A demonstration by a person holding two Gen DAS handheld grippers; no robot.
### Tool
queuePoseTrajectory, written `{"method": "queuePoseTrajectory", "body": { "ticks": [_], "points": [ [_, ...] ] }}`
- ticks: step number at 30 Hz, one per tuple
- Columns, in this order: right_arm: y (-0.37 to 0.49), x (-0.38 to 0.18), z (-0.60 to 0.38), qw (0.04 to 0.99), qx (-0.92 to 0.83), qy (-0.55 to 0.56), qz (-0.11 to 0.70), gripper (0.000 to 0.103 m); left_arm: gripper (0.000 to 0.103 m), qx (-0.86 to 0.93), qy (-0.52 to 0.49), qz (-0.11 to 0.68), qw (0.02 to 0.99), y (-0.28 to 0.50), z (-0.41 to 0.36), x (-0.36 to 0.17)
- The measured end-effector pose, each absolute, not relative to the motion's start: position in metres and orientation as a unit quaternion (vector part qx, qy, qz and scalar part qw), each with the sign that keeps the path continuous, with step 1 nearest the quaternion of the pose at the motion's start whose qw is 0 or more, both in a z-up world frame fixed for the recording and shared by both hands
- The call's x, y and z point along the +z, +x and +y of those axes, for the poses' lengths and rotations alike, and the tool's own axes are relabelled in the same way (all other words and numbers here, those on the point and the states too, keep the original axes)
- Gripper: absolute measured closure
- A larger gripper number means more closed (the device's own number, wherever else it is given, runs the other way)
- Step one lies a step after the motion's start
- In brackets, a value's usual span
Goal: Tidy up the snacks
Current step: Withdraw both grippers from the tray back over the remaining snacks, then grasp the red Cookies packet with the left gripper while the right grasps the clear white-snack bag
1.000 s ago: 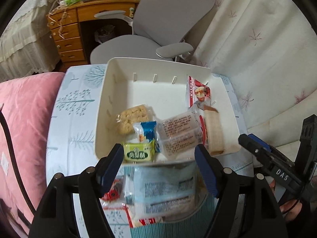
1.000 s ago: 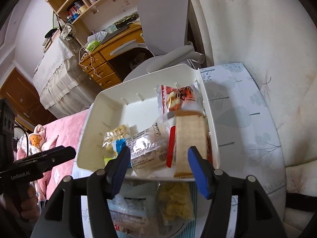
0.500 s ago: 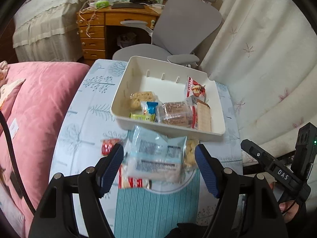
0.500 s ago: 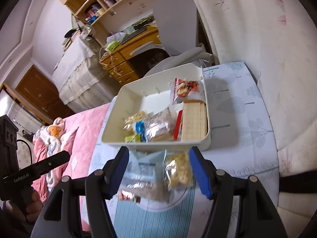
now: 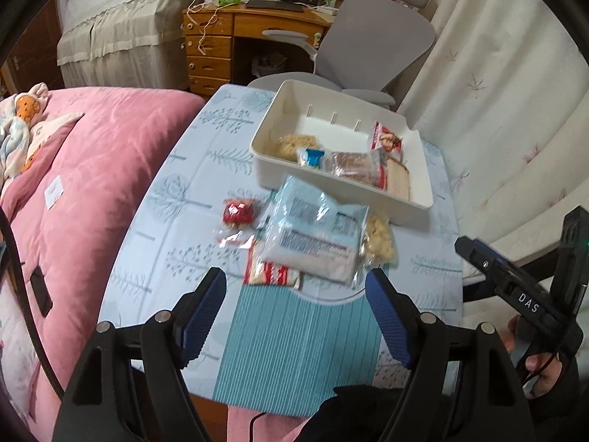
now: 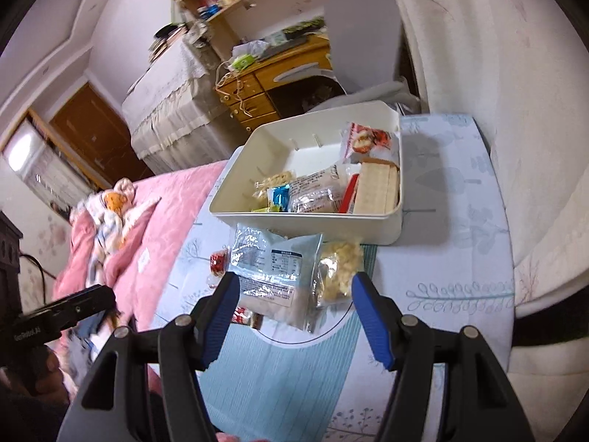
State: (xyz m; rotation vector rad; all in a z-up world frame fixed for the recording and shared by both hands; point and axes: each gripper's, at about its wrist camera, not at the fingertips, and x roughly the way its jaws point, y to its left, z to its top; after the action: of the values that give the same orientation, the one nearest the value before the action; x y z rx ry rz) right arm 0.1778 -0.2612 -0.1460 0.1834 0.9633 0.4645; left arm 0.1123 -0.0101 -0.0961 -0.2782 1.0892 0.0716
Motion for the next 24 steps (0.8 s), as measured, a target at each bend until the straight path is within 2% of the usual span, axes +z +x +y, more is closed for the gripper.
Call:
{"method": "queuePoseTrajectory", "body": {
  "ticks": [16,24],
  "points": [
    [0.158,-0.148,-0.177,0.861,0.239,-0.13,0.431,0.037,0.023,0.025,-0.136,0.564,0.814,0.106,0.022,-0.145],
    [0.174,-0.176,-0.148,0.826,0.241,-0.218,0.461,0.025,0.023,0.006,-0.154,0.576,0.803,0.123,0.034,-0.185]
  ]
}}
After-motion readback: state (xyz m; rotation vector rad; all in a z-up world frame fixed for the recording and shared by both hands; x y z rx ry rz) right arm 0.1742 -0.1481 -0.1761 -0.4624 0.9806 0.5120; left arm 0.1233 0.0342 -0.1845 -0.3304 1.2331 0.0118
